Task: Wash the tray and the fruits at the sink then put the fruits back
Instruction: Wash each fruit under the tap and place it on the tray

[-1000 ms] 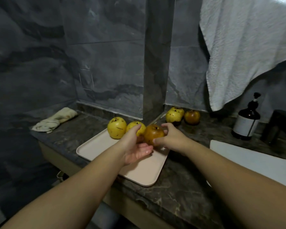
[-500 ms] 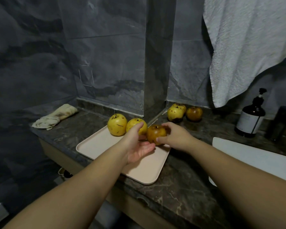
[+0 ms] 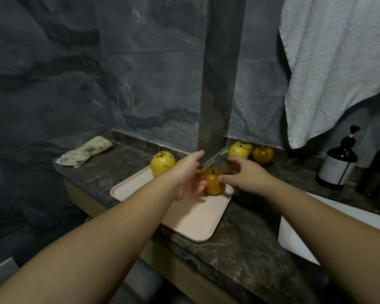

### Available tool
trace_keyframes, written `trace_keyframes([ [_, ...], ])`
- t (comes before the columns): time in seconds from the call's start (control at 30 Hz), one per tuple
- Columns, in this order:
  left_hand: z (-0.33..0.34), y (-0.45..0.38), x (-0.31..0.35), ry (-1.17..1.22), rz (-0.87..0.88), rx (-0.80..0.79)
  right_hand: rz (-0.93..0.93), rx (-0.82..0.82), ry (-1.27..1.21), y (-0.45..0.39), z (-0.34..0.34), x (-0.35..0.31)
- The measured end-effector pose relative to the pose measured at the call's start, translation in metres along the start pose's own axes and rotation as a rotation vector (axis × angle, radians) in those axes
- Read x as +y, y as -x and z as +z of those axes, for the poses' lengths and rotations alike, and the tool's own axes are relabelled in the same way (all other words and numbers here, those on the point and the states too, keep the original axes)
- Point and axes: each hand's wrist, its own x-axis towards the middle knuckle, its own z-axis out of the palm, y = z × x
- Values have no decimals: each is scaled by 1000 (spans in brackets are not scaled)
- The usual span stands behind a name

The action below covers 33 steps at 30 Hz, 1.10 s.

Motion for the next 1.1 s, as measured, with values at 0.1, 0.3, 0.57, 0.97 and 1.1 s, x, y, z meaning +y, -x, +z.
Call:
trace_keyframes([
  [0.1, 17, -7, 19, -97, 80, -6, 14, 43, -13, -5, -25, 11],
  [0.3, 65, -59, 39, -377, 243, -36, 75, 132, -16, -26, -51, 48],
  [0.57, 92, -161, 65, -708, 349, 19, 172, 175, -94, -87, -42, 95],
  [0.97, 103, -221, 51, -836, 205, 7, 244, 245, -145, -140, 8, 109],
  [1.1, 105, -209, 54, -823, 225, 45, 196, 273, -227, -128, 3, 106],
])
